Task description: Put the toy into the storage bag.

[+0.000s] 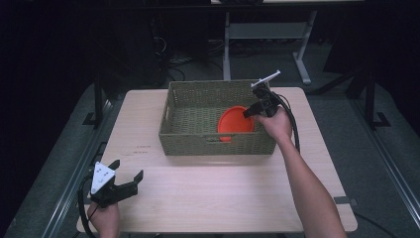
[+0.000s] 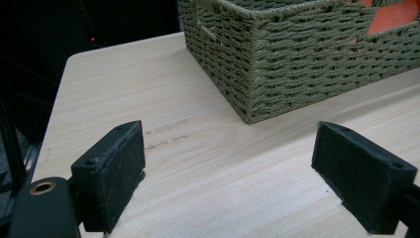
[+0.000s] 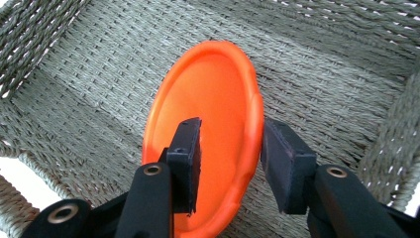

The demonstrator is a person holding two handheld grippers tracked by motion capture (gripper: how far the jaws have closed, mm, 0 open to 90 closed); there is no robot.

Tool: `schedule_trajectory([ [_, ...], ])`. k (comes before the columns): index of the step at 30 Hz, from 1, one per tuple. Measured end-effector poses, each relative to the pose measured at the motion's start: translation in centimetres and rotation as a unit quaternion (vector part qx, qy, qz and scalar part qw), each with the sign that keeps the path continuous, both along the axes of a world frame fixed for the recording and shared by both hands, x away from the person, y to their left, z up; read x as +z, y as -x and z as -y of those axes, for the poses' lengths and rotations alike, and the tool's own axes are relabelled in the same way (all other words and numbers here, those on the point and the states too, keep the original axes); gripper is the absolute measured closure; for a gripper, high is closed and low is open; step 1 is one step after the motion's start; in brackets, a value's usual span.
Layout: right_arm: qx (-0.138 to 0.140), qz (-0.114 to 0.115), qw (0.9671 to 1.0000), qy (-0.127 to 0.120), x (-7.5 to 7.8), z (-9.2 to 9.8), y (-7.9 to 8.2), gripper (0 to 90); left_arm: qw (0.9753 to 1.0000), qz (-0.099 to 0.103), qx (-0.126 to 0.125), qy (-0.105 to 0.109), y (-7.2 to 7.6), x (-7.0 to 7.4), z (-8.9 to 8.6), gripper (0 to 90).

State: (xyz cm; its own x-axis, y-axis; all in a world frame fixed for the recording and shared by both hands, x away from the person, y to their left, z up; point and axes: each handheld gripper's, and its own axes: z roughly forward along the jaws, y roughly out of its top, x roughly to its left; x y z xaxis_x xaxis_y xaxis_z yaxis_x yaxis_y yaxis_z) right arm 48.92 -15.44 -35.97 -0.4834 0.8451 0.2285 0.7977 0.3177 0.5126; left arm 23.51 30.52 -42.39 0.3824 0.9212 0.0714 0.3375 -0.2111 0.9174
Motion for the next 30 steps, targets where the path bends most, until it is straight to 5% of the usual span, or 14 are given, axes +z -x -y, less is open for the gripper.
schedule_trajectory([
  [3, -0.003, 0.001, 1.0, 0.0, 0.12, 0.21, 0.06, 59.4, 1.0, 0.001, 0.001, 0.001, -0.04, 0.0, -0.05, 12.7],
  [5, -0.003, -0.004, 0.9997, -0.026, 0.16, 0.47, 0.11, 59.4, 1.0, -0.001, 0.001, 0.002, -0.08, -0.01, -0.02, 12.7],
  [14, 0.008, -0.009, 0.9992, -0.038, -0.1, 0.28, 0.2, 56.0, 1.0, -0.001, 0.002, -0.002, -0.03, -0.01, -0.09, 12.7],
  [25, 0.008, -0.002, 0.9971, -0.076, -0.48, 0.66, 0.59, 45.2, 1.0, -0.003, 0.005, 0.0, 0.09, -0.11, -0.22, 12.7],
  [30, 0.024, -0.017, 0.9966, -0.077, -0.24, 0.58, 0.84, 42.3, 1.0, -0.002, 0.002, 0.002, 0.0, -0.12, -0.18, 12.7],
])
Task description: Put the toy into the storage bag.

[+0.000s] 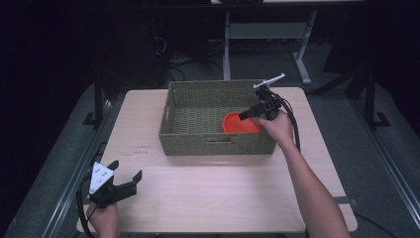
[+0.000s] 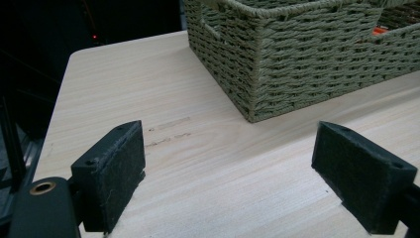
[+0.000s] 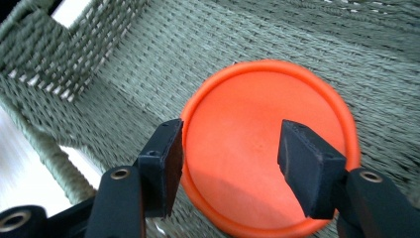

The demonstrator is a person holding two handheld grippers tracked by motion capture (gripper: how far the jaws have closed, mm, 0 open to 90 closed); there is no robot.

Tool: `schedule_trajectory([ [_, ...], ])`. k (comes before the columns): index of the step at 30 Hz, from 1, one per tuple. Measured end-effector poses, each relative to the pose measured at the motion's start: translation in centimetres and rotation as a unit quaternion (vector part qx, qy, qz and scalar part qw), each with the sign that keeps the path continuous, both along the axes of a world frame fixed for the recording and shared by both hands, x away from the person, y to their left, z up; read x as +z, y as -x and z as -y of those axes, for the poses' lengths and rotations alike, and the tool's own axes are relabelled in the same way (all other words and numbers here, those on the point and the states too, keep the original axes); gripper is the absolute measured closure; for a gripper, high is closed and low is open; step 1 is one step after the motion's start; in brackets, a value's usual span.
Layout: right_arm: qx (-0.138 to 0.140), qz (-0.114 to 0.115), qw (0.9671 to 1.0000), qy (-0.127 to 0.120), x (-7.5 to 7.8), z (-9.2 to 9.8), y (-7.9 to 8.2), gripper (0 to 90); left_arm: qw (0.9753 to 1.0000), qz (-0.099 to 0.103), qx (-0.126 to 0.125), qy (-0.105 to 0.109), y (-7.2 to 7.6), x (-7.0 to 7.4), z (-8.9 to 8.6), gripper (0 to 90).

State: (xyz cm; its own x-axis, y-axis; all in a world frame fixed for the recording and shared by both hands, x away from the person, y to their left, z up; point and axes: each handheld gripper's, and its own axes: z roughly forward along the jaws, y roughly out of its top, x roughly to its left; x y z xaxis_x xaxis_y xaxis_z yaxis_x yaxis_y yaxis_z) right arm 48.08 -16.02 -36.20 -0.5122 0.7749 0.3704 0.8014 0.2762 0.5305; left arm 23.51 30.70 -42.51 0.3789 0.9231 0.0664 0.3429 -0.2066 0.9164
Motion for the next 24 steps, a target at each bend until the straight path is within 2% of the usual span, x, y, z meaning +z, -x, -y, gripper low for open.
schedule_trajectory([
  [1, 0.004, 0.005, 1.0, 0.002, 0.2, 0.1, 0.2, 41.8, 1.0, -0.002, -0.001, -0.006, -0.1, 0.0, 0.0, 12.7],
  [4, 0.011, -0.008, 0.9998, -0.014, 0.4, 0.4, 0.4, 39.4, 1.0, 0.0, -0.004, -0.004, 0.0, 0.0, 0.3, 12.7],
  [7, 0.025, -0.016, 0.9994, -0.017, 0.4, 0.4, 0.5, 36.9, 0.9999, -0.001, -0.006, -0.011, 0.0, 0.0, 0.4, 12.7],
  [12, 0.034, -0.015, 0.9988, -0.031, 0.8, 0.5, 0.7, 35.9, 1.0, 0.0, -0.005, -0.008, -0.1, 0.0, 0.3, 12.8],
  [15, 0.038, -0.015, 0.9989, -0.024, 0.9, 0.5, 0.9, 35.0, 1.0, 0.001, -0.004, -0.006, 0.0, 0.0, 0.3, 12.7],
  [24, 0.043, 0.0, 0.9985, -0.032, 2.0, 1.0, 1.9, 33.8, 1.0, -0.001, -0.003, -0.007, 0.0, 0.0, 0.2, 12.7],
])
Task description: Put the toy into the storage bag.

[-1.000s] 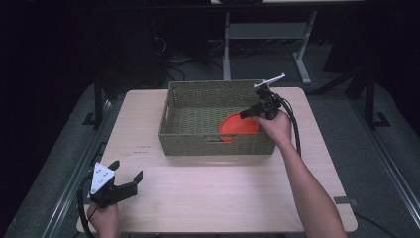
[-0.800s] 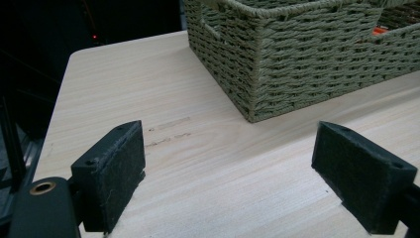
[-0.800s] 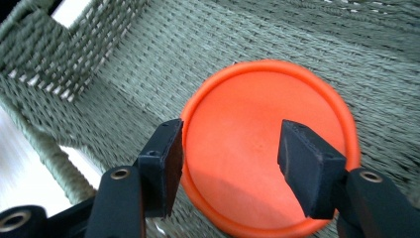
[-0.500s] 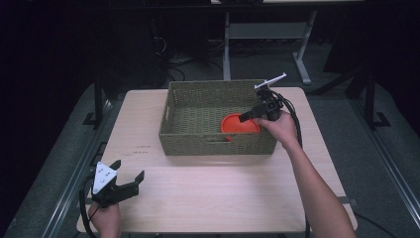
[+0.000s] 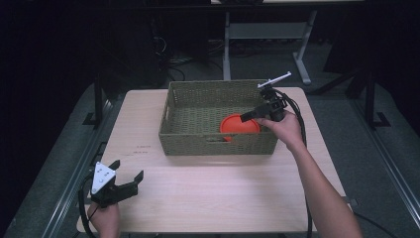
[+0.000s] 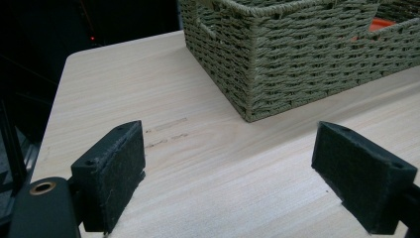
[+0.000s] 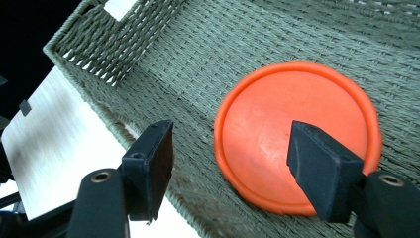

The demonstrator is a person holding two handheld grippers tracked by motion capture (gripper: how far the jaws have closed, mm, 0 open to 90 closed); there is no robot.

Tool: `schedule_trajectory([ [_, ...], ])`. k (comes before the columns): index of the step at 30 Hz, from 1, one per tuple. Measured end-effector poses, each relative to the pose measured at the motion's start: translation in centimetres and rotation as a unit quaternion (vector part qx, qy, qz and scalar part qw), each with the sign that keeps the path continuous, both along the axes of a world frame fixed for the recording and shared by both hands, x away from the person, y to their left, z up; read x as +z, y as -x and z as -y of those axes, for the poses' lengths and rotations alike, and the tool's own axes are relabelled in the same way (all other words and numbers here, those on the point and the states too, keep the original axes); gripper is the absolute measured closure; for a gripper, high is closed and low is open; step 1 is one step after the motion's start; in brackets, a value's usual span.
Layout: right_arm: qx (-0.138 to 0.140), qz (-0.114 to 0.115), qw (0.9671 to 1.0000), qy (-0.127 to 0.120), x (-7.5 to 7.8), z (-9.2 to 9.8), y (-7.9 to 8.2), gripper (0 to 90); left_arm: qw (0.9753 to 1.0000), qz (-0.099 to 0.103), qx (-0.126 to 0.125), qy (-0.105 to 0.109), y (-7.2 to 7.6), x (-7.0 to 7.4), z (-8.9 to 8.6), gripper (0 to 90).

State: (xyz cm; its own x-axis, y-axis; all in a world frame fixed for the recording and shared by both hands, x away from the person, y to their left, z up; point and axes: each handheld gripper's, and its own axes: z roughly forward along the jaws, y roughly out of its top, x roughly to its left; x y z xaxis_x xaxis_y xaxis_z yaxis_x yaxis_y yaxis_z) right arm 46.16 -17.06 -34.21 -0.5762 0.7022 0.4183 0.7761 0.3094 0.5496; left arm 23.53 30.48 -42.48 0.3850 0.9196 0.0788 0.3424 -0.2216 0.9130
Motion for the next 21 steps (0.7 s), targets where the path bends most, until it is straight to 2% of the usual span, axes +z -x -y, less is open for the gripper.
schedule_trajectory([
  [7, 0.001, 0.011, 0.9999, -0.002, 0.8, 0.4, 0.7, 32.6, 1.0, 0.0, 0.0, -0.001, 0.0, 0.0, 0.1, 12.7],
  [11, 0.005, 0.015, 0.9998, 0.008, 0.9, 0.4, 1.0, 32.1, 1.0, -0.002, 0.0, -0.001, 0.0, 0.0, 0.1, 12.7],
  [21, 0.001, 0.02, 0.9998, 0.003, 0.9, 1.4, 2.0, 31.4, 1.0, -0.001, -0.001, -0.001, 0.0, 0.0, 0.1, 12.7],
])
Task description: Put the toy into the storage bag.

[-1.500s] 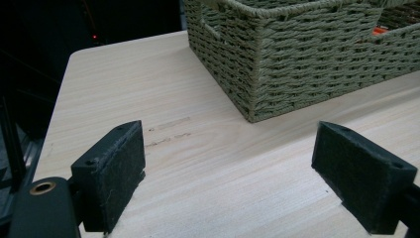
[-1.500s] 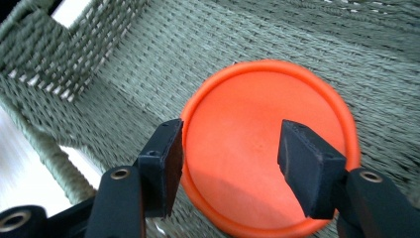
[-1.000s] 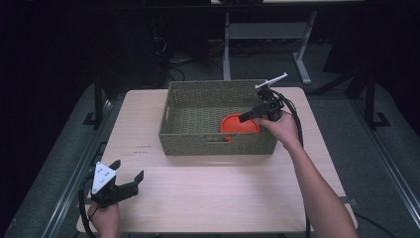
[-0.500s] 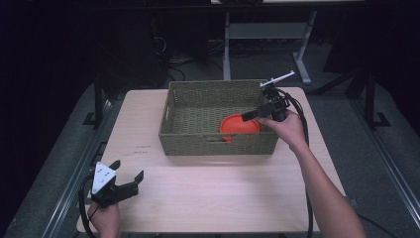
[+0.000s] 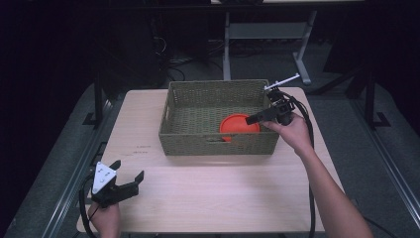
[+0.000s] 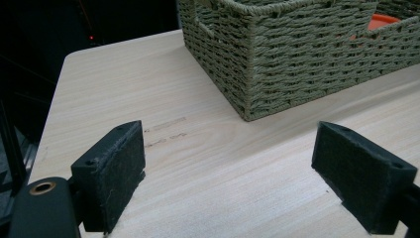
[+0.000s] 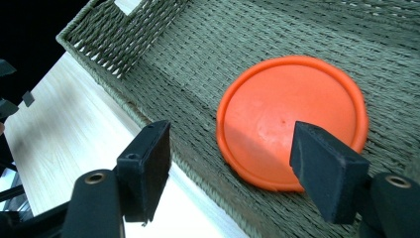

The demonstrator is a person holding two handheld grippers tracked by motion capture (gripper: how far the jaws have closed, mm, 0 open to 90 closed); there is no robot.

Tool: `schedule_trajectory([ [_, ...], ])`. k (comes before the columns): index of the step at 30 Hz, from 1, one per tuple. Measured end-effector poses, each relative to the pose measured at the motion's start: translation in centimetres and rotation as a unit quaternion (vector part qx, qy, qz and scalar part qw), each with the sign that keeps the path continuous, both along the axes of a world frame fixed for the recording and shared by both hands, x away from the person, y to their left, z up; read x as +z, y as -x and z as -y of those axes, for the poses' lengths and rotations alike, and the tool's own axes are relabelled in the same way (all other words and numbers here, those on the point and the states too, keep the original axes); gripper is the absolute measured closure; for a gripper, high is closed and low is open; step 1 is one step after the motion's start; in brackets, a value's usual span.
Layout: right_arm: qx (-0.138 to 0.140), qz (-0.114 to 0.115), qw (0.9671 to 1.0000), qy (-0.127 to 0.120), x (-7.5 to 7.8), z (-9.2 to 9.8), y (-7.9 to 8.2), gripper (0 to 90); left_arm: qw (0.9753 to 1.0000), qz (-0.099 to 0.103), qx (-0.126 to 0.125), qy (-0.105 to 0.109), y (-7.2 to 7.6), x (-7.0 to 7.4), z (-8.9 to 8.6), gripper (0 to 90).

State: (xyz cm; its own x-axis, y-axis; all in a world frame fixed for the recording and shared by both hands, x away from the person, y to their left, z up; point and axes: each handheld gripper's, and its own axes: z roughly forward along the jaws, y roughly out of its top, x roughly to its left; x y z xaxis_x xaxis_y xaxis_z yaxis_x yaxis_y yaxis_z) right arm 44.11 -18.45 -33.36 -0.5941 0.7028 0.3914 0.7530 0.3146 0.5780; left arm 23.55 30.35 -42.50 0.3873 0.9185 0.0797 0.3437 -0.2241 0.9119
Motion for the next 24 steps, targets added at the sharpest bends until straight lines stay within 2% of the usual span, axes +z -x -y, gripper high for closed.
schedule_trajectory([
  [6, 0.002, 0.01, 0.9999, -0.003, 0.2, 0.5, 0.7, 30.9, 1.0, -0.002, 0.0, -0.001, 0.0, 0.0, 0.0, 12.7],
  [13, 0.0, 0.009, 0.9992, -0.038, 0.3, 1.1, 1.8, 30.8, 1.0, -0.002, -0.003, -0.001, 0.0, 0.0, 0.1, 12.7],
  [24, 0.002, 0.01, 0.9991, -0.042, -0.6, 2.0, 3.2, 29.8, 1.0, -0.003, -0.002, -0.002, 0.0, 0.0, 0.1, 12.7],
])
